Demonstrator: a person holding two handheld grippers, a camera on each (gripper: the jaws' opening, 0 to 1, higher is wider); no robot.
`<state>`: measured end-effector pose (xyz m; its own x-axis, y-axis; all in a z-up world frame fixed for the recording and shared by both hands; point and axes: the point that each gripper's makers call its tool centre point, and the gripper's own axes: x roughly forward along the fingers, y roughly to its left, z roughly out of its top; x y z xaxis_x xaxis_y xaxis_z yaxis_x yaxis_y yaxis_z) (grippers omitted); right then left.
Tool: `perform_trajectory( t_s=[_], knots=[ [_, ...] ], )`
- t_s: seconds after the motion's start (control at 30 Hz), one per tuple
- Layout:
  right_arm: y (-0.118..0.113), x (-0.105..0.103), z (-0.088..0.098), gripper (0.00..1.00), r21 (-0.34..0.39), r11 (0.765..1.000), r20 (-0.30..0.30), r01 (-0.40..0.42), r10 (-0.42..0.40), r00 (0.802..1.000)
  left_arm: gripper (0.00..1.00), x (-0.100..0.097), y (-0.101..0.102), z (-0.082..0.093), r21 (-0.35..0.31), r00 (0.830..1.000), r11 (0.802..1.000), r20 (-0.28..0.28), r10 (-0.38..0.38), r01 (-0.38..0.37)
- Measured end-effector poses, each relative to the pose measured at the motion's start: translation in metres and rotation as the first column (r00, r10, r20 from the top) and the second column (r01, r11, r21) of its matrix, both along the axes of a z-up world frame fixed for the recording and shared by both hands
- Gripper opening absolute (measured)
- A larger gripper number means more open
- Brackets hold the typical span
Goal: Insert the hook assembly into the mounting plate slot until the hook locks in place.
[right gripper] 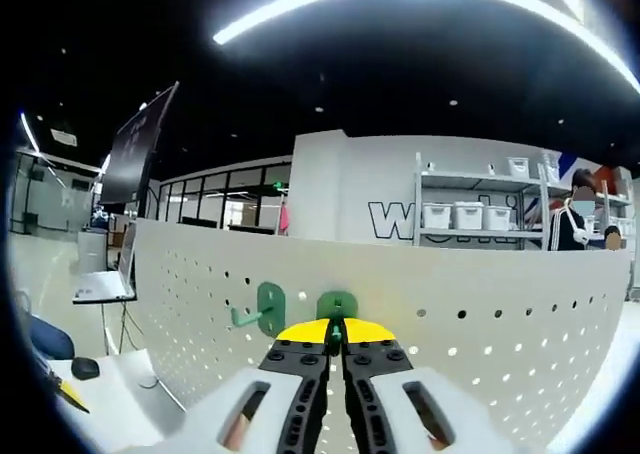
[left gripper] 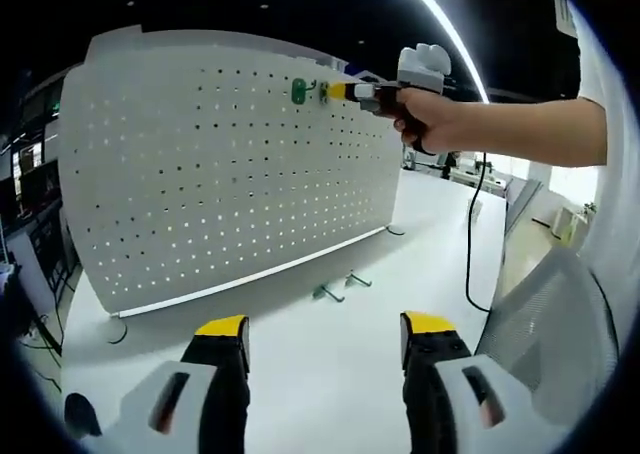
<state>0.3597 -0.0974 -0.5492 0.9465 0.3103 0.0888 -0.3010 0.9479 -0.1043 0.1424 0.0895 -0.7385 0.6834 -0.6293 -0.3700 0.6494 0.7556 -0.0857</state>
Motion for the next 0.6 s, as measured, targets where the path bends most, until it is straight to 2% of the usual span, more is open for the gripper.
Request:
perform_trajectory(
  t_s=[0.23, 0.33, 0.6],
  knots=[
    [0.0006, 0.0013, -0.0003, 0.02, -0.007, 0.996, -0.002, 0.089, -0.089, 0.996, 0.62, -0.0016, -0.0005, -0.0002, 0.0, 1.0, 1.0, -0.002, -0.012, 0.012],
    [0.0007, 0.0025, -0.0003, 0.02, -0.042, 0.992, 0.001, 0.123, -0.123, 0.992, 0.62, -0.0019, -0.0011, 0.0005, 0.009, 1.0, 1.0, 0.004, -0.024, 0.024],
    [0.0018, 0.0025, -0.0048, 0.03, -0.019, 0.984, -0.024, 0.177, -0.178, 0.984, 0.61, -0.0031, 0.0024, 0.0018, 0.002, 1.0, 1.0, 0.009, -0.015, 0.015]
  ],
)
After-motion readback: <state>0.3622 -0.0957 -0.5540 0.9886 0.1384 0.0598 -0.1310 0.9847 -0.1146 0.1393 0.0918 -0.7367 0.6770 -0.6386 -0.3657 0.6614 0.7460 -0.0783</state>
